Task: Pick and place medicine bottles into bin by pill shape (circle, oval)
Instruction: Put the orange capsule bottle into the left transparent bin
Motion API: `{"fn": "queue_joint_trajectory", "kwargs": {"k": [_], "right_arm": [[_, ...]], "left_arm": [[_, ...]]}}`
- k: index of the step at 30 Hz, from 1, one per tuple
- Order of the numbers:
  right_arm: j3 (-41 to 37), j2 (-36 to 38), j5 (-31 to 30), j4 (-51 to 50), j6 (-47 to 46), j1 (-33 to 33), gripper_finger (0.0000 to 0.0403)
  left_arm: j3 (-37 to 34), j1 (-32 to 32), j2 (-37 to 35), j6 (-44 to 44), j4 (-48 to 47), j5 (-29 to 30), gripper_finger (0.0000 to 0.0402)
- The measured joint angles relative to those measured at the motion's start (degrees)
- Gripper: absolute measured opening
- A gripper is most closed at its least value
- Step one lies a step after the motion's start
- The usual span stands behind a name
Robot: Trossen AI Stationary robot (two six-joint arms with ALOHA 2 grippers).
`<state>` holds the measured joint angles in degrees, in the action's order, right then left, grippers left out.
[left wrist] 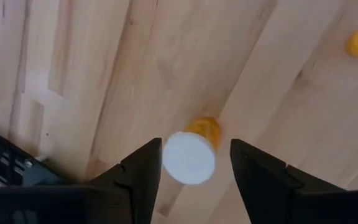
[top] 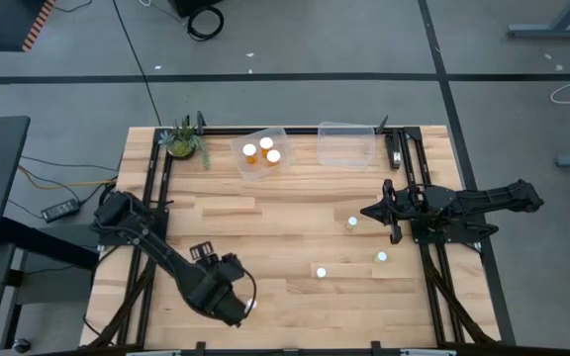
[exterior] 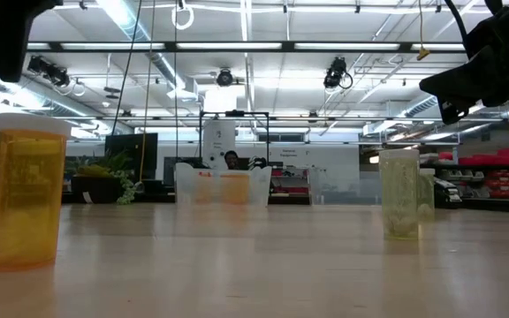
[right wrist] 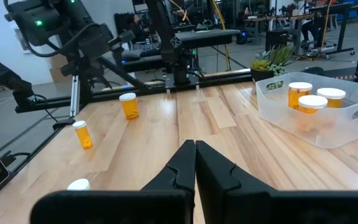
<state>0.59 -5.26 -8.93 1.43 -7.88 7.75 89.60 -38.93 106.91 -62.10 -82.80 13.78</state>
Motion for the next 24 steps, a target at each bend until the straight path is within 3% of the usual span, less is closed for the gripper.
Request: {"fn": "queue_joint_trajectory", "kwargs": {"k": [10, 17, 24], "right_arm": [[0.01, 0.0, 0.0, 0.0, 0.02, 0.0, 0.0019], [-0.01, 0.0, 0.0, 0.0, 0.0, 0.0, 0.0019], [0.01, 0.0, -0.01, 0.0, 0.01, 0.0, 0.0019]], "left_arm": [[0.0, -1.54, 0.0, -6.33, 1.39, 0.66, 0.0198], [0.0, -3.46, 0.07, -7.81, 1.67, 6.01, 0.0215], [0.0, -4.89, 3.92, -7.33, -0.46, 5.94, 0.0228]]}}
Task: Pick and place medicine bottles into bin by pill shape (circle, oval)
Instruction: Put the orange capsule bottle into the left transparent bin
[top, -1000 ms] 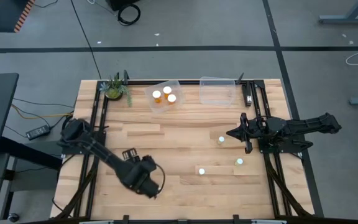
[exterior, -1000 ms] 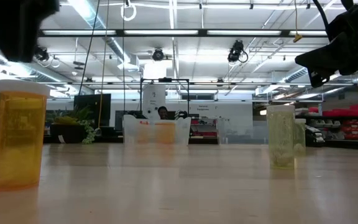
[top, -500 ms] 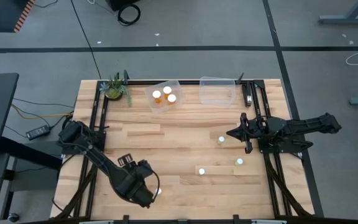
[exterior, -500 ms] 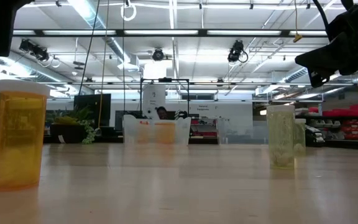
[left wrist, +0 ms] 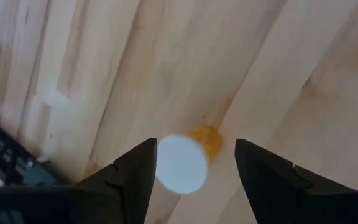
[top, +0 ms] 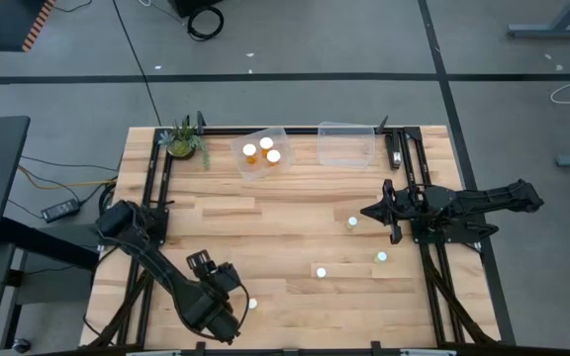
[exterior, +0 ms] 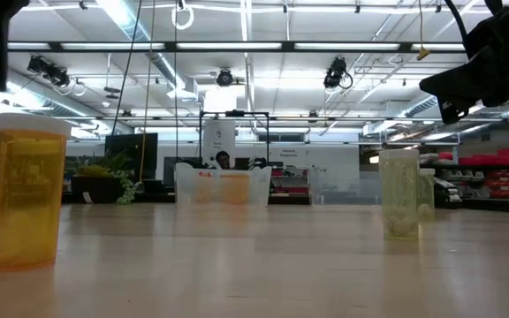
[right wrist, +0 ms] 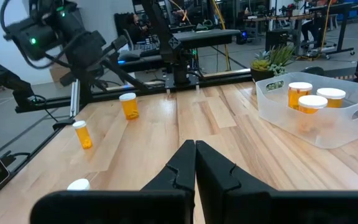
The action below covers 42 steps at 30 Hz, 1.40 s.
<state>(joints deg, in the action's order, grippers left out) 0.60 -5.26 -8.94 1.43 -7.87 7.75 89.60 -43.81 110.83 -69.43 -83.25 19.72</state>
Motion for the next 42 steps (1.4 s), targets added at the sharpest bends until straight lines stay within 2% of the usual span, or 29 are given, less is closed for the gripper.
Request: {"fn": "queue_joint_trajectory", "kwargs": {"k": [7, 12, 19, 22, 28, 31, 36, 42], "right_arm": [[0.0, -0.02, 0.0, 0.02, 0.0, 0.0, 0.0019], [0.0, -0.02, 0.01, 0.02, -0.01, 0.0, 0.0019], [0.0, -0.02, -0.01, 0.02, -0.01, 0.0, 0.0019], [0.0, -0.02, -0.01, 0.02, 0.01, 0.0, 0.0019], [0.0, -0.02, -0.01, 0.0, 0.0, 0.0, 0.0019], [-0.02, -0.02, 0.01, 0.02, 0.01, 0.0, 0.0019], [0.0, -0.02, 0.01, 0.0, 0.0, 0.0, 0.0019], [0.0, -0.02, 0.01, 0.0, -0.01, 0.0, 0.0019]], "left_arm": [[-0.02, -1.11, 0.92, 0.11, -4.1, -0.21, 0.0227], [-0.02, -2.03, -0.89, -0.02, -5.38, -0.19, 0.0225], [-0.49, -2.12, -3.16, -0.74, -6.53, 0.21, 0.0201], [-4.7, -2.12, -5.71, -2.57, -5.22, 0.18, 0.0189], [-17.72, -1.67, -15.31, -5.51, 7.98, -1.74, 0.0172], [-22.6, -2.24, -18.95, -8.77, 10.51, -3.47, 0.017], [-26.86, -3.41, -20.65, -11.37, 13.28, -7.77, 0.0197], [-27.28, -3.6, -20.09, -11.09, 15.94, -11.42, 0.0261]]}}
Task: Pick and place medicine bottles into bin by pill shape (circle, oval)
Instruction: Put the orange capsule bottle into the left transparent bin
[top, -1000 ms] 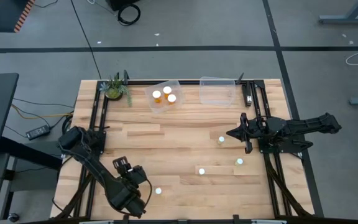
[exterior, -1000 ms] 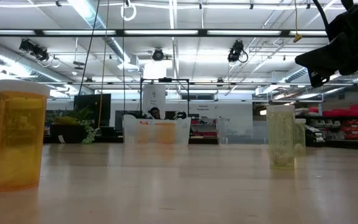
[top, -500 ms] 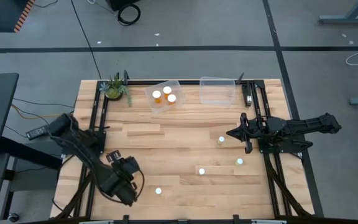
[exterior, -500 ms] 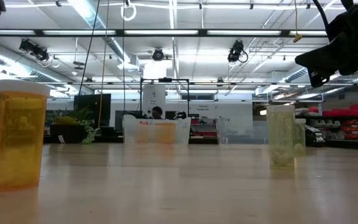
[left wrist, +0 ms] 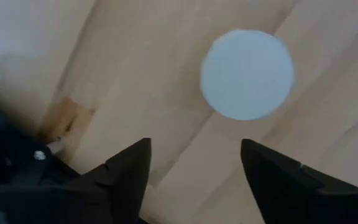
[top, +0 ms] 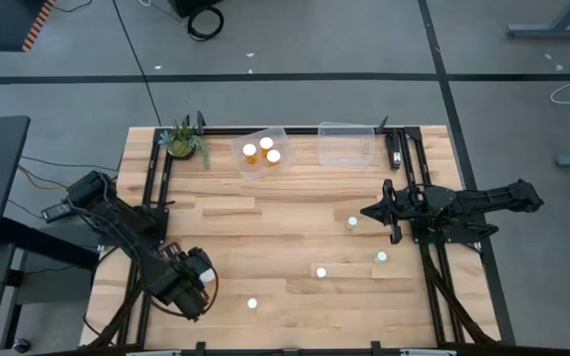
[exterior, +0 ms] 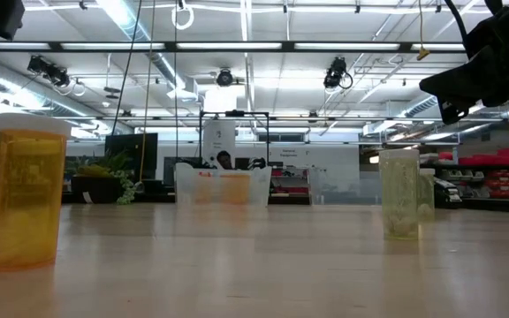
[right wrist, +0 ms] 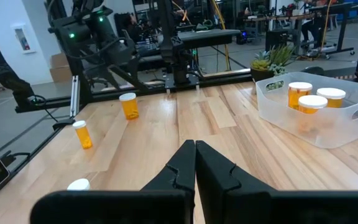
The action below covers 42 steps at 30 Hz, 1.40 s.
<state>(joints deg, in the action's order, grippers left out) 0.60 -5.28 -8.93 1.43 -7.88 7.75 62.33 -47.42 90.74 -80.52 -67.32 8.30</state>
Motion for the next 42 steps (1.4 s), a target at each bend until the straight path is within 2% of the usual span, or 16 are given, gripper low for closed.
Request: {"fn": "queue_joint_trajectory", "kwargs": {"k": [4, 8, 12, 28, 42], "right_arm": [[0.0, 0.0, -0.02, 0.0, 0.01, 0.0, 0.0019], [0.0, 0.0, 0.0, 0.0, 0.02, 0.0, 0.0019], [0.0, 0.0, -0.01, 0.0, 0.01, 0.0, 0.0019], [0.0, 0.02, -0.02, 0.0, 0.0, 0.0, 0.0019], [0.0, 0.0, -0.02, 0.0, 0.0, 0.0, 0.0019]], "left_arm": [[-1.77, 1.35, 0.02, 0.08, 3.17, -1.65, 0.0299], [-5.76, 3.39, 0.02, 1.67, 11.39, -2.18, 0.0314], [-8.46, 5.25, 0.06, 3.27, 15.98, -2.41, 0.0315], [-9.11, 5.57, 0.06, 3.74, 18.34, -0.59, 0.0313], [-9.11, 5.57, 0.06, 4.71, 18.31, 1.11, 0.0241]]}}
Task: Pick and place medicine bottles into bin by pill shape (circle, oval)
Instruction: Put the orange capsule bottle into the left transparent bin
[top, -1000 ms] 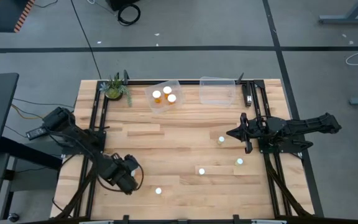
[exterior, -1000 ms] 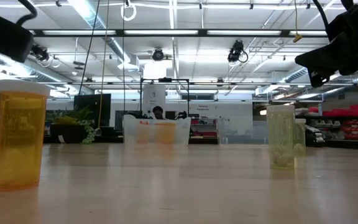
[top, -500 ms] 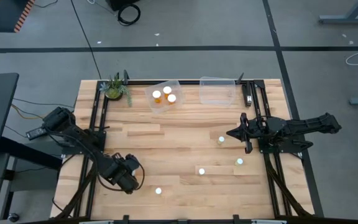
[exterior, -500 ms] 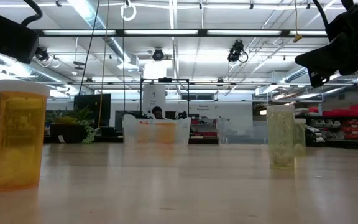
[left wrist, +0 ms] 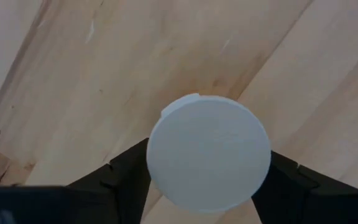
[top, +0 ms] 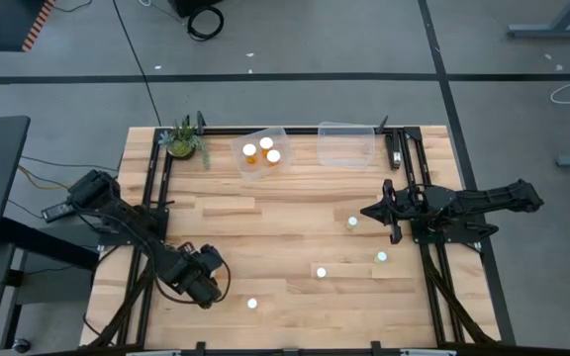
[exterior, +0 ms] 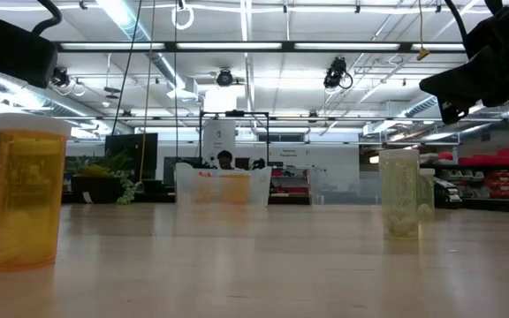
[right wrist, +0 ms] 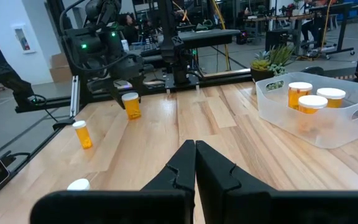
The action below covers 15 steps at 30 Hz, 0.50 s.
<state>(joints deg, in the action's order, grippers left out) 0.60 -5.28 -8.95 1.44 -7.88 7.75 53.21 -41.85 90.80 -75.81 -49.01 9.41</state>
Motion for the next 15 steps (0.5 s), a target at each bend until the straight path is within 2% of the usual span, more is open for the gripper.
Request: {"fn": "queue_joint_trajectory", "kwargs": {"k": [9, 15], "right_arm": [[0.0, 0.0, 0.0, 0.0, 0.01, 0.0, 0.0019], [-0.02, 0.0, 0.0, 0.0, 0.0, 0.0, 0.0019]], "left_arm": [[0.0, 0.04, 0.0, 0.55, -0.17, 1.51, 0.0203], [0.0, 0.04, 0.0, 1.11, -0.89, 3.07, 0.0213]]}}
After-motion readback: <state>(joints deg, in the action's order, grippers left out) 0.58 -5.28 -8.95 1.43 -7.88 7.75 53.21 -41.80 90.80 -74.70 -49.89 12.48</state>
